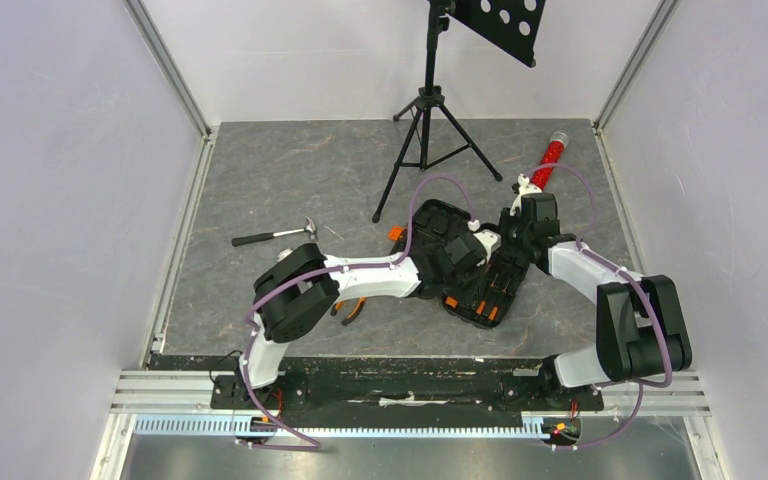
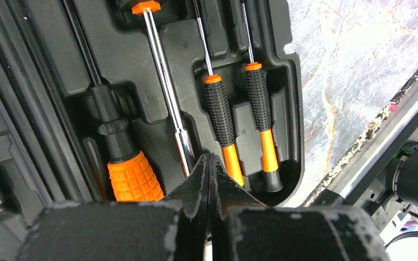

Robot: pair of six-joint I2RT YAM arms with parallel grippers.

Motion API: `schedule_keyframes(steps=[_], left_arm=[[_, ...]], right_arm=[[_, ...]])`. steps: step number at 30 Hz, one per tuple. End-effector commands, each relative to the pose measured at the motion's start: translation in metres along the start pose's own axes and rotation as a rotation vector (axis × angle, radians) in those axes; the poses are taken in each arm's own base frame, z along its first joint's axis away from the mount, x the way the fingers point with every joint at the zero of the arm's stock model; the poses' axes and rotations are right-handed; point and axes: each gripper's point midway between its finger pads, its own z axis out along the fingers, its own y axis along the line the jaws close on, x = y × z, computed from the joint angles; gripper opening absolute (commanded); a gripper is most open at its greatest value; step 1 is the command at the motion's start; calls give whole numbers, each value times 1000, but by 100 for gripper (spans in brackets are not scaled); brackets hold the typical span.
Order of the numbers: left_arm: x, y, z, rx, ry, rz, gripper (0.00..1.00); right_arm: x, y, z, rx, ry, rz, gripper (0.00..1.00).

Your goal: Pack the tool kit

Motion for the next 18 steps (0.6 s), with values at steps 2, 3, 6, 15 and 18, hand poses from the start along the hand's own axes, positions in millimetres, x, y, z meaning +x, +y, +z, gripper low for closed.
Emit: schedule_keyframes(steps=[2, 3, 6, 15, 18], left_arm=[[-10, -1, -11, -2, -23, -64, 2], [-16, -3, -15, 5, -45, -61, 2], [-39, -14, -32, 29, -107, -48, 7], [-58, -14, -42, 0, -159, -20, 25], [-52, -10, -36, -20, -132, -10, 25]], right_arm=[[28, -9, 5, 7, 85, 11, 13], [26, -9, 5, 5, 80, 9, 13], [19, -4, 4, -13, 68, 1, 14], [-28, 19, -8, -93, -28, -34, 22], [-40, 18, -15, -65, -55, -49, 23]])
